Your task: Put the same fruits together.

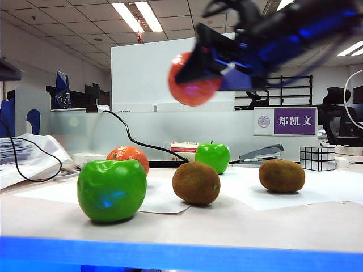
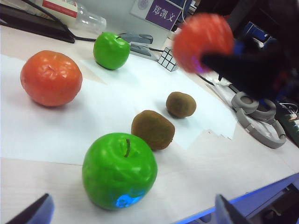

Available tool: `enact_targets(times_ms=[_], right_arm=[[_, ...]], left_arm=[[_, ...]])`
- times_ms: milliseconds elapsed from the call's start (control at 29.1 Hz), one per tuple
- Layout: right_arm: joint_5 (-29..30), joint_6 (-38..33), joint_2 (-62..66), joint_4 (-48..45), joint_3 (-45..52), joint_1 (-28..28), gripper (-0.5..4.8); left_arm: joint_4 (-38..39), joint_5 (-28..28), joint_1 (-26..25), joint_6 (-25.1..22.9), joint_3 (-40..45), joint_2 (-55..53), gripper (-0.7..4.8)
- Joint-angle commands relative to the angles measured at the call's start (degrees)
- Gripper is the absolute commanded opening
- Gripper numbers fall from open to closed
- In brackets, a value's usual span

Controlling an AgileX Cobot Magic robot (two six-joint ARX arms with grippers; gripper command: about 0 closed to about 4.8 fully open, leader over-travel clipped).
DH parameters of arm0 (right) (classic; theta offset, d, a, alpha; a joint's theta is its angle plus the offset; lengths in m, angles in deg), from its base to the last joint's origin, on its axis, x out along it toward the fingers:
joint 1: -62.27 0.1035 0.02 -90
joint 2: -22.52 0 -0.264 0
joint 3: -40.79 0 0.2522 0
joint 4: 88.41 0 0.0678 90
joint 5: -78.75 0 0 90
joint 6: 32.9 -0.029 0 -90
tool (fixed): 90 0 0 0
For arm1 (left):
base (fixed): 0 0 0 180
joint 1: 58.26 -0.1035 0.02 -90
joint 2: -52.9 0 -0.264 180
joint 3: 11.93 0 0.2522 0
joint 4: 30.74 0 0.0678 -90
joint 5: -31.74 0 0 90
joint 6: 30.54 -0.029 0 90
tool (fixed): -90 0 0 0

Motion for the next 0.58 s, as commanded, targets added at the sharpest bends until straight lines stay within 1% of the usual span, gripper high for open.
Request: enact_targets(times_ms=[34,69,103,137,172,206,240,275,309,412,515,583], right_arm=[[6.54,0.79,8.5,4.26,-10.16,0.13,-0.08],[7.72,0.94,11.1,4.96,-12.74,0.15,-0.08],[11.63,0.87,14.78,5.73,-16.17,0.15,-0.08],[13.46,0.87,16.37,6.29,-17.7,0.15,-0.08],[15.93,0.94,19.37,8.74,-21.03,0.59,-0.08],[15.91,1.25,20.61,9.86,-22.38,1.22,-0.08],[17.31,3.52,22.91,12.72,-25.44,2.86,-0.08],[17.77,4.39,23.8,14.03,-26.77,3.69,-0.08],[18.27,6.43,25.92,16.76,-29.77,5.66,-0.08],[18.01,9.27,29.66,20.63,-34.64,8.83,-0.08],[12.87,10.47,33.03,21.14,-36.87,10.08,-0.08],[12.28,11.34,34.53,21.4,-37.66,10.08,-0.08]], left_arm=[[-0.31,-0.11,-0.02,-0.22,-0.13,0.07,4.79],[-0.31,-0.11,0.0,-0.22,-0.13,0.09,4.79],[-0.37,-0.15,-0.02,-0.2,-0.13,0.09,4.79],[-0.37,-0.15,-0.02,-0.22,-0.13,0.09,4.79],[-0.28,-0.13,-0.02,-0.22,-0.13,0.09,4.79],[-0.26,-0.15,-0.02,-0.22,-0.13,0.09,4.79],[-0.31,-0.13,-0.02,-0.22,-0.13,0.09,4.79],[-0.31,-0.11,0.0,-0.22,-0.13,0.07,4.79],[-0.28,-0.13,-0.02,-0.22,-0.13,0.07,4.79],[-0.31,-0.13,-0.02,-0.2,-0.13,0.07,4.79],[-0.31,-0.09,-0.02,0.02,-0.15,0.07,4.79],[-0.31,-0.13,-0.02,0.0,-0.15,0.07,4.79]])
